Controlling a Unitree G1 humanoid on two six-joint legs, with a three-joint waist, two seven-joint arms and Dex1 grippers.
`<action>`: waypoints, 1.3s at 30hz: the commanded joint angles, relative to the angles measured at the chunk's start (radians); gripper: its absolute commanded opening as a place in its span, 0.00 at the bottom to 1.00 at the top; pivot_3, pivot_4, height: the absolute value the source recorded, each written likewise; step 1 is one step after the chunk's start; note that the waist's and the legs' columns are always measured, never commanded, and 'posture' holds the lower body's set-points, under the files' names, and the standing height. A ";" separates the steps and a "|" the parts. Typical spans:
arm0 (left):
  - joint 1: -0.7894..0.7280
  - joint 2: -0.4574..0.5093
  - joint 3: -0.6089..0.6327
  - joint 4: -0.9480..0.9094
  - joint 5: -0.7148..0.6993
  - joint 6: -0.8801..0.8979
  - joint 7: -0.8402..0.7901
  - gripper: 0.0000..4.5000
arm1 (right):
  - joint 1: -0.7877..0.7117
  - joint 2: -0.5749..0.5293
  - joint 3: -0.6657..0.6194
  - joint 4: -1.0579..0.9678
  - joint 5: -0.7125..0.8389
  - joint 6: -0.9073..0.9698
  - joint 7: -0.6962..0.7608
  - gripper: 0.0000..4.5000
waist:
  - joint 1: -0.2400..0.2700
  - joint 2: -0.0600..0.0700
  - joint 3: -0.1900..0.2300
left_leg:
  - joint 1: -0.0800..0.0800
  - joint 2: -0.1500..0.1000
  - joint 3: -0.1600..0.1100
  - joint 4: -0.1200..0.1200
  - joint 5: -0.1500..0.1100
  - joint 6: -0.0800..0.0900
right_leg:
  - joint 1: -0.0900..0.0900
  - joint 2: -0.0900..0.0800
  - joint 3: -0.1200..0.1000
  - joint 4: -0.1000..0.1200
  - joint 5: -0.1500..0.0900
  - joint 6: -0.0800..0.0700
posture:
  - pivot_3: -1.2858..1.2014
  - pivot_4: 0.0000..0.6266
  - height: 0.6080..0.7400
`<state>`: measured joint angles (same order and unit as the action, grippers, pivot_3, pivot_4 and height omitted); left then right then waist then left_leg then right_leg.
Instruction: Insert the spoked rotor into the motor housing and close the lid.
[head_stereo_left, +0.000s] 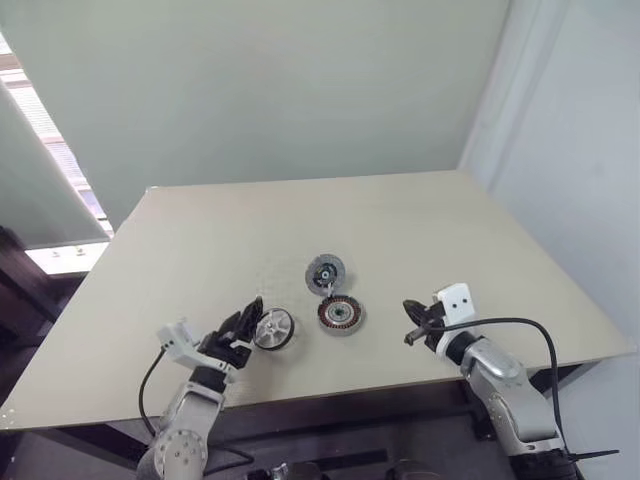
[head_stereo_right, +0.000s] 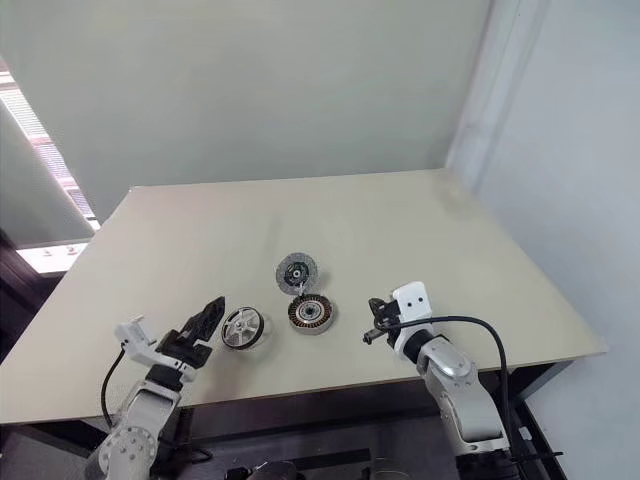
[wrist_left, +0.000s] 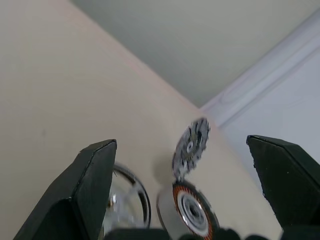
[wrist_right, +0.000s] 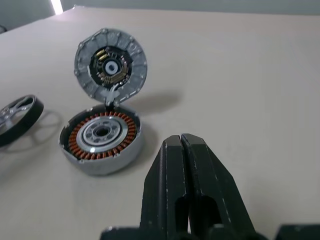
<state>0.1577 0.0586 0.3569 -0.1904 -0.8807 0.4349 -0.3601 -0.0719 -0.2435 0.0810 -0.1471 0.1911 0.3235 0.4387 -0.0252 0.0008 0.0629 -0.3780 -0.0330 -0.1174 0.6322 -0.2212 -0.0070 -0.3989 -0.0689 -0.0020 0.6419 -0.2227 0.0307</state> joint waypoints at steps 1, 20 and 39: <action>0.056 -0.022 -0.009 -0.084 -0.086 0.095 0.087 1.00 | -0.030 -0.018 0.006 -0.011 -0.007 -0.021 0.022 0.01 | 0.000 0.000 0.000 | 0.000 0.000 0.000 0.000 0.000 0.000 | 0.000 0.000 0.000 0.000 0.000 0.000 | 0.52 0.00 1.00; -0.005 -0.180 -0.003 0.063 -0.386 0.225 0.431 1.00 | -0.069 -0.033 0.041 -0.012 -0.030 -0.011 0.059 0.01 | 0.001 -0.001 0.001 | -0.001 0.000 -0.003 0.006 -0.003 -0.005 | 0.003 0.000 -0.003 -0.001 0.000 0.000 | 0.52 0.00 1.00; -0.246 -0.232 0.004 0.323 -0.328 0.020 0.472 1.00 | -0.065 -0.046 0.052 -0.034 -0.034 0.000 0.056 0.01 | 0.003 0.000 0.001 | 0.000 0.000 -0.004 0.007 -0.003 -0.005 | 0.006 -0.001 -0.007 -0.002 0.000 0.000 | 0.52 0.00 1.00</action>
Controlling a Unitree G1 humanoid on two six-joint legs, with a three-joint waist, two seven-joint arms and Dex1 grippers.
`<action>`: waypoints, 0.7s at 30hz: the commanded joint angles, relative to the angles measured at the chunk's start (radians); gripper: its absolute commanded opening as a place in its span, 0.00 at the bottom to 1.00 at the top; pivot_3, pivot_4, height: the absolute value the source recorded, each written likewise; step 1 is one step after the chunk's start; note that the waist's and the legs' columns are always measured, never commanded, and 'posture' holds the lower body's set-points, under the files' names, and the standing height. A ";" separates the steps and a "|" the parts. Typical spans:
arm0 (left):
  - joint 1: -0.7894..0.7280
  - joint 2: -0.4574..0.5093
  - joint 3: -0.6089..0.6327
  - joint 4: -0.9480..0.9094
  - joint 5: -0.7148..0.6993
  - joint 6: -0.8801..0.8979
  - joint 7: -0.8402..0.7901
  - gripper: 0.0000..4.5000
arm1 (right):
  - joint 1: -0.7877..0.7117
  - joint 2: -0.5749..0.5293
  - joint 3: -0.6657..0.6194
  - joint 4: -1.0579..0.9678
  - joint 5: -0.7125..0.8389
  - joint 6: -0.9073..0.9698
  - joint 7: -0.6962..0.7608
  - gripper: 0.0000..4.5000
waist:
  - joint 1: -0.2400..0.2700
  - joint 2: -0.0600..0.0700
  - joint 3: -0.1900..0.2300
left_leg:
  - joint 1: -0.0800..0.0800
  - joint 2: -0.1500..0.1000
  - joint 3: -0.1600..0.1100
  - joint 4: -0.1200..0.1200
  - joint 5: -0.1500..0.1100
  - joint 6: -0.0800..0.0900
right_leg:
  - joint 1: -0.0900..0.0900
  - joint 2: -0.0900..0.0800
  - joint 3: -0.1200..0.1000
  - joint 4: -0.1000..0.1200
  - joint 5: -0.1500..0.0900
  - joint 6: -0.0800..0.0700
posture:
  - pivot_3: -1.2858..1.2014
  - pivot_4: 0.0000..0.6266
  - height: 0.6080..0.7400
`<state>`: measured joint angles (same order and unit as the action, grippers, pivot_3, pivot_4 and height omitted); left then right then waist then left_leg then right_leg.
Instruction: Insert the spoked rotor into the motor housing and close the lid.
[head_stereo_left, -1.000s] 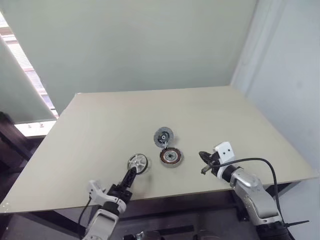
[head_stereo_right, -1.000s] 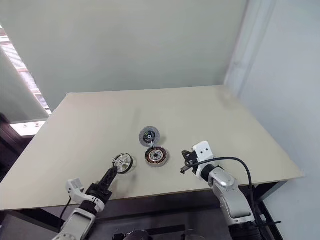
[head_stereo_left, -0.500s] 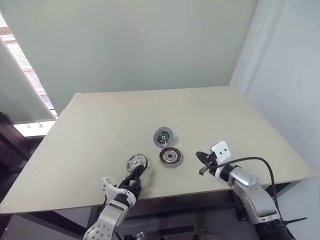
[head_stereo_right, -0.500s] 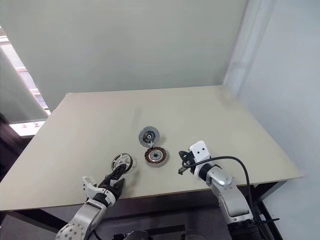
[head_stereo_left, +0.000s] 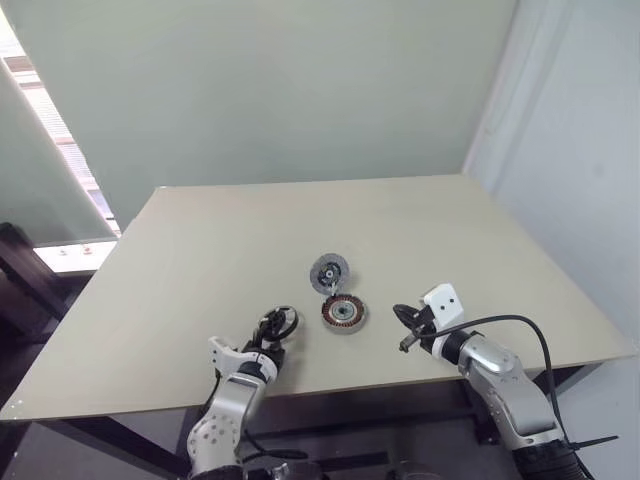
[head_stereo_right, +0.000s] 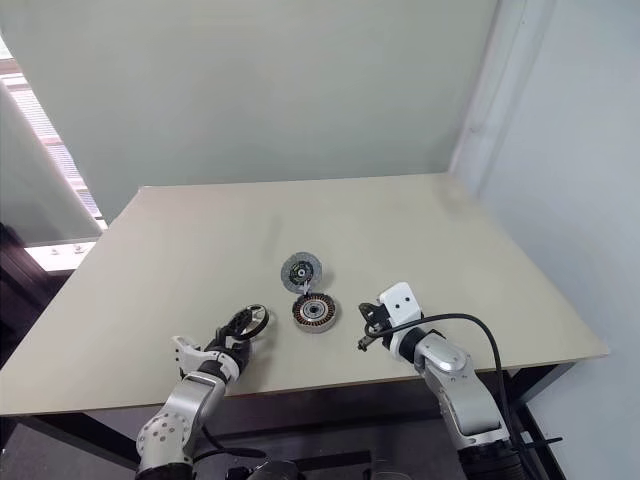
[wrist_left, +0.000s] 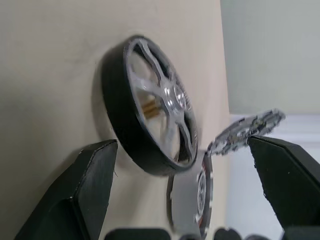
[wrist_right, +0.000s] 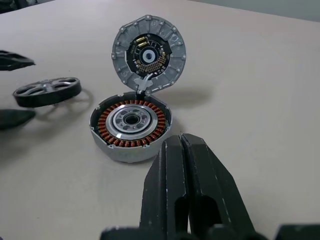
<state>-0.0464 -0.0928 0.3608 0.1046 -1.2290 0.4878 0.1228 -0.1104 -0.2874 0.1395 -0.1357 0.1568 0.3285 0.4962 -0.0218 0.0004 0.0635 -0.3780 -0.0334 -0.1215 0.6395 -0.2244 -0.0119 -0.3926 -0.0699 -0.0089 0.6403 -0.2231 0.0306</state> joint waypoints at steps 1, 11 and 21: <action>-0.050 -0.083 0.001 0.038 0.020 -0.042 -0.015 1.00 | -0.026 -0.002 -0.006 -0.046 0.000 -0.005 -0.002 0.01 | -0.001 0.000 0.000 | 0.000 0.000 0.000 0.000 0.000 0.000 | 0.000 0.000 0.000 0.000 0.000 0.000 | 0.52 0.00 1.00; -0.104 -0.080 0.014 0.128 0.037 -0.082 -0.012 0.91 | -0.015 -0.005 -0.006 -0.060 -0.003 -0.003 -0.006 0.00 | 0.000 0.001 0.000 | 0.000 0.000 -0.001 0.000 0.000 0.000 | 0.000 -0.001 -0.002 0.000 0.000 0.000 | 0.52 0.00 1.00; -0.124 -0.072 0.017 0.159 0.061 -0.081 -0.015 0.15 | -0.009 -0.005 -0.006 -0.067 -0.007 -0.004 -0.014 0.00 | 0.005 0.000 0.000 | -0.001 0.000 -0.001 -0.001 0.000 0.000 | 0.000 -0.001 -0.002 -0.001 0.000 0.000 | 0.52 0.00 1.00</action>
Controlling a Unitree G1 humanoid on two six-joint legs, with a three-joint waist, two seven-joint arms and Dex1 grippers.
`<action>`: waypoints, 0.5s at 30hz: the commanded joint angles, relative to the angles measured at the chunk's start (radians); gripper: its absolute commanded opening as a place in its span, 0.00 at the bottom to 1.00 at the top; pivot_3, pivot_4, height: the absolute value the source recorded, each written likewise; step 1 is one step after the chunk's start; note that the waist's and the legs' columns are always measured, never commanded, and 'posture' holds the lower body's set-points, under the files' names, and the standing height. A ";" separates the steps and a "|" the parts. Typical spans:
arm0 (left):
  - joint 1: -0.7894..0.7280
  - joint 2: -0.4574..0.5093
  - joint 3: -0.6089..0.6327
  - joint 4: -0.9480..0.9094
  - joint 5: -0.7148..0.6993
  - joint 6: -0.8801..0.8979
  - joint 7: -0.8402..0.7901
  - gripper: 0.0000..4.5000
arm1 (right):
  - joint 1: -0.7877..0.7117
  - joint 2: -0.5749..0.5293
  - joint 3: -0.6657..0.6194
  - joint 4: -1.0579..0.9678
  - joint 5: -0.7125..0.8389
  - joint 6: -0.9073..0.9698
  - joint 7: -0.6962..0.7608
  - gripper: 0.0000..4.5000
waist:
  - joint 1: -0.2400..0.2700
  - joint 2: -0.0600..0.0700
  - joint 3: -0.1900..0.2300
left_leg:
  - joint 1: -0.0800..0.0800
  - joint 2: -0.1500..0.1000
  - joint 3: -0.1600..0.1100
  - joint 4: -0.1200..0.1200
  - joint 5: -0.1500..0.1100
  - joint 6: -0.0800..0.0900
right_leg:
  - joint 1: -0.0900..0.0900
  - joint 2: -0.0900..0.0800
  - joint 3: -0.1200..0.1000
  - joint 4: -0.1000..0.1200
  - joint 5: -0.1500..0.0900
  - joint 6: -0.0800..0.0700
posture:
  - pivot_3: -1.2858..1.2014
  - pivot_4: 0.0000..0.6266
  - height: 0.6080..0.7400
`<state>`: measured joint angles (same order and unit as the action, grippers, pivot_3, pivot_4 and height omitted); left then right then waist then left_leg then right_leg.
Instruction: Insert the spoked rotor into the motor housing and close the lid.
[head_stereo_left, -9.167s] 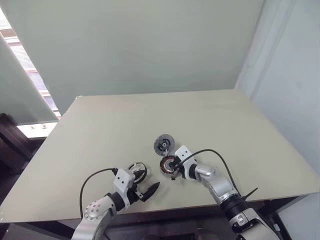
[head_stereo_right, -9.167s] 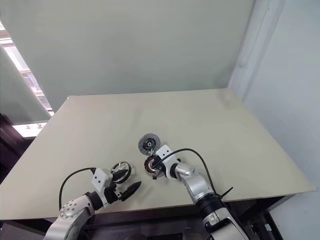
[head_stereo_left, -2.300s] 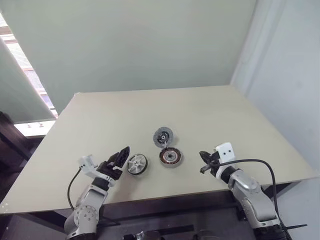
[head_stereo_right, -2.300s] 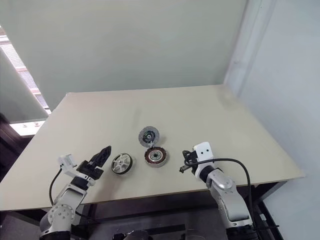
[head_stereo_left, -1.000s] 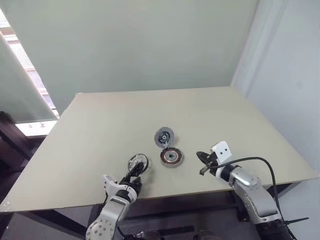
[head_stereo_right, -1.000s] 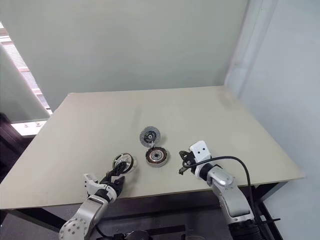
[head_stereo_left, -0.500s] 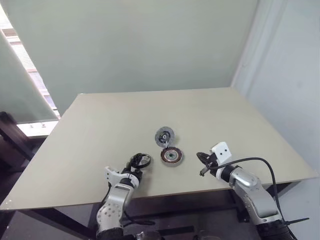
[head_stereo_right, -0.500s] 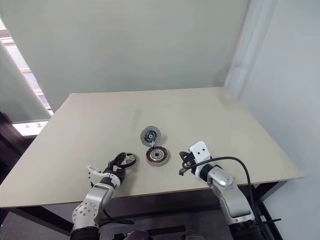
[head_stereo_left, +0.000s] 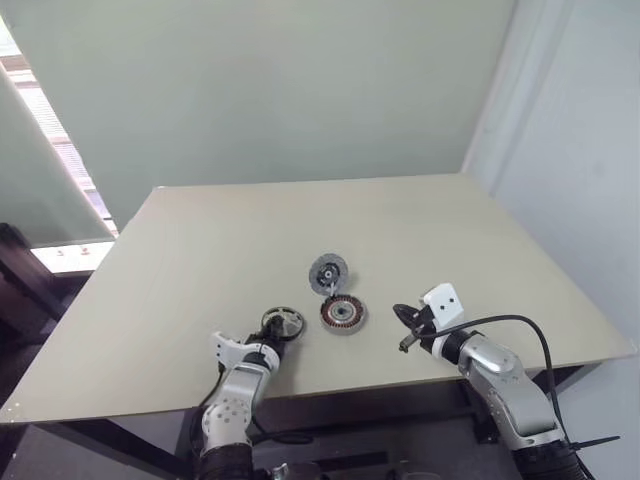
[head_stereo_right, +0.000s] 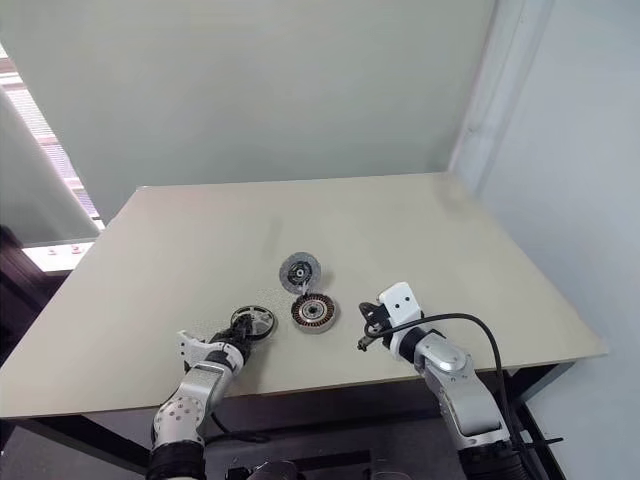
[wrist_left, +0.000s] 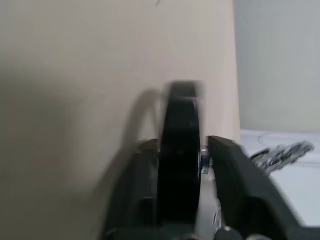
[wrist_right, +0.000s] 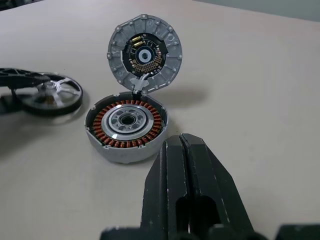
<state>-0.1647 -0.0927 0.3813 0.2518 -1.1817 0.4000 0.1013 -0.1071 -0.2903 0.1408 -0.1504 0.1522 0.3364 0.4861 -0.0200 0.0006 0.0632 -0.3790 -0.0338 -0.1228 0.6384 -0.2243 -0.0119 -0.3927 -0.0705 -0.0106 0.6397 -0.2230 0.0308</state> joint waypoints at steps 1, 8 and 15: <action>-0.006 -0.072 -0.002 0.012 0.015 0.010 0.002 0.07 | -0.011 -0.002 -0.007 -0.052 -0.003 -0.012 -0.005 0.00 | 0.004 0.000 0.000 | 0.000 -0.001 0.000 -0.001 0.000 0.000 | 0.000 0.000 0.000 0.000 0.000 0.000 | 0.52 0.00 1.00; 0.019 -0.057 -0.016 -0.045 -0.003 0.069 -0.054 0.08 | -0.007 0.000 -0.006 -0.049 -0.003 -0.017 -0.009 0.00 | 0.013 0.000 0.000 | 0.000 -0.001 0.000 -0.005 0.002 0.004 | -0.002 0.000 0.001 0.000 0.000 0.000 | 0.52 0.00 1.00; 0.061 -0.039 -0.028 -0.172 -0.118 0.221 -0.143 0.08 | -0.002 0.001 -0.009 -0.041 -0.008 -0.022 -0.009 0.00 | 0.013 -0.002 0.001 | -0.001 -0.001 0.000 -0.005 0.000 0.000 | -0.003 0.000 0.001 -0.002 0.000 0.000 | 0.52 0.00 1.00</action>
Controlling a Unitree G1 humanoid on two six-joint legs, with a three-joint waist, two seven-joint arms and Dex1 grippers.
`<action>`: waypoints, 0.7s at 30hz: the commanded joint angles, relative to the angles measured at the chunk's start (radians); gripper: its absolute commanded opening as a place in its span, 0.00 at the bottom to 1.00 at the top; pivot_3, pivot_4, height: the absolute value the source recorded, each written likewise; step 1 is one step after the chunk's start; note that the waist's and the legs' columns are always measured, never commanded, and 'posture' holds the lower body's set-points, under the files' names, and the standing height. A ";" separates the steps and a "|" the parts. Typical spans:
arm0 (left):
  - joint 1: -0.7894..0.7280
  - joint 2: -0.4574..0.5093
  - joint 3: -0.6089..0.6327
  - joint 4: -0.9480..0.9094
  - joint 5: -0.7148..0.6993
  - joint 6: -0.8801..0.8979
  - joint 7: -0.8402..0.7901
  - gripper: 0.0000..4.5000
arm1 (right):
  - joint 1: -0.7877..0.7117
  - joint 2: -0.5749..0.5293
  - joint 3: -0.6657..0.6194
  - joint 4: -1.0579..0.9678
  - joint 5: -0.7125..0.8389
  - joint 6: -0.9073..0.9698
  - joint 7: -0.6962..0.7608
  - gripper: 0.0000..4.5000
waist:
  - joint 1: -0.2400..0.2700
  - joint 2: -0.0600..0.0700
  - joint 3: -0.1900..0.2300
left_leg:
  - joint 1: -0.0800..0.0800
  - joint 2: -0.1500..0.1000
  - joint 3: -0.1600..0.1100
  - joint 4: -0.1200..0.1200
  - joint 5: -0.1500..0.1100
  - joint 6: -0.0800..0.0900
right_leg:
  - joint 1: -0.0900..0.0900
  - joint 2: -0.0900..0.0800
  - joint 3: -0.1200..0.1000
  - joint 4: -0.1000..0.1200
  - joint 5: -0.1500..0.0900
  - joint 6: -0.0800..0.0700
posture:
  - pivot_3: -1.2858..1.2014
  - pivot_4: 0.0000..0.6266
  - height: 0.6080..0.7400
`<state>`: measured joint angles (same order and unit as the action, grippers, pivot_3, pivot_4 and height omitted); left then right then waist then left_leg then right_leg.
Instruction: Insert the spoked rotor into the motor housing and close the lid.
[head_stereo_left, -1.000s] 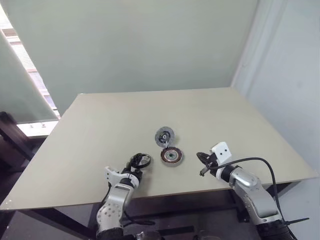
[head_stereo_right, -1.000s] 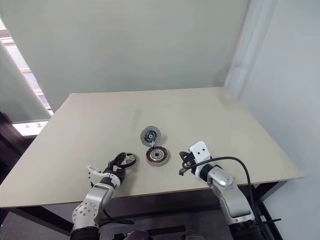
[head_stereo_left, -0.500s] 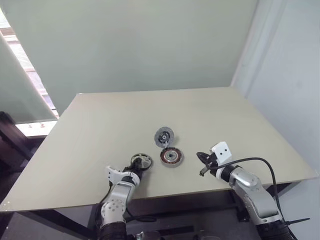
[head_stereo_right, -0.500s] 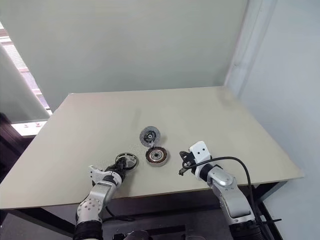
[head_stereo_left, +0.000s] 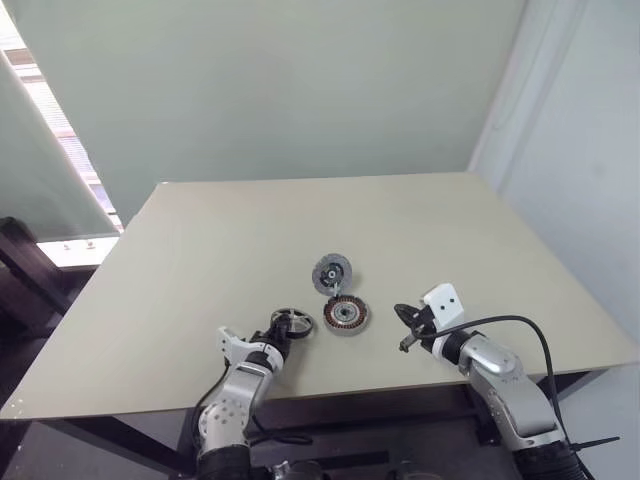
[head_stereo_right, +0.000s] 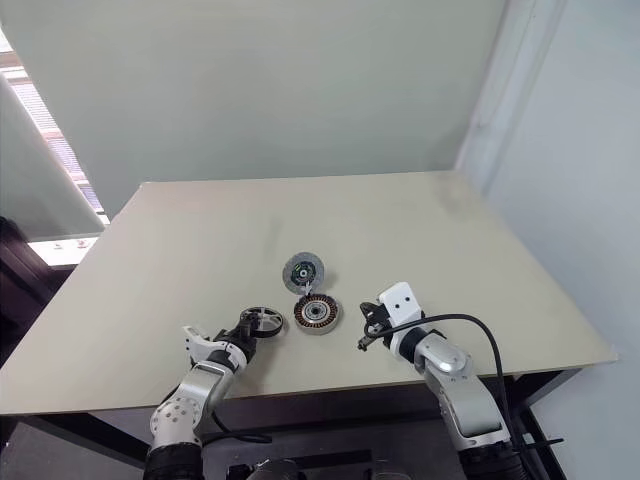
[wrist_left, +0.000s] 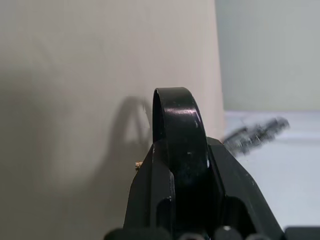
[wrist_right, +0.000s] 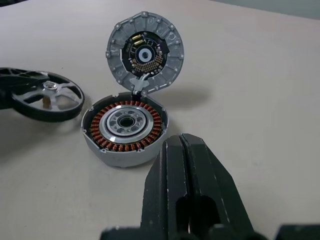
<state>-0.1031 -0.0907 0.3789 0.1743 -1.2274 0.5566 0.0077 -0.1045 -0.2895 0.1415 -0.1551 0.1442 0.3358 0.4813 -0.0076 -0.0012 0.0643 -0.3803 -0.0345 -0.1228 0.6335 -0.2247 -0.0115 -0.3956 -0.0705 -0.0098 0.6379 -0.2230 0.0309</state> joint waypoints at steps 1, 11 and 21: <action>0.004 -0.036 -0.029 -0.109 -0.095 0.096 -0.057 0.08 | -0.003 0.000 -0.010 -0.035 -0.001 -0.022 -0.004 0.00 | 0.000 0.000 0.000 | 0.000 0.000 0.000 0.000 0.000 0.000 | 0.000 0.000 0.000 0.000 0.000 0.000 | 0.52 0.00 1.00; -0.033 -0.054 -0.089 -0.110 -0.136 0.201 -0.128 0.08 | 0.009 -0.002 -0.009 -0.037 -0.013 -0.025 -0.008 0.00 | -0.001 0.000 0.000 | 0.000 0.000 0.000 0.000 0.001 0.002 | -0.001 0.000 0.000 0.000 0.000 0.000 | 0.52 0.00 1.00; -0.150 -0.068 -0.120 0.091 -0.025 0.147 -0.198 0.08 | 0.039 -0.001 -0.008 -0.068 -0.021 -0.019 -0.026 0.00 | 0.004 0.000 0.000 | -0.001 0.000 0.001 0.000 0.002 0.003 | -0.001 0.000 0.001 0.000 0.000 0.000 | 0.52 0.00 1.00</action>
<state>-0.2171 -0.0924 0.2744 0.2636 -1.2648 0.7172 -0.1568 -0.0621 -0.2904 0.1417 -0.1700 0.1243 0.3327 0.4610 -0.0040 -0.0013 0.0644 -0.3813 -0.0345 -0.1221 0.6337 -0.2226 -0.0080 -0.3971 -0.0700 -0.0093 0.6383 -0.2230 0.0309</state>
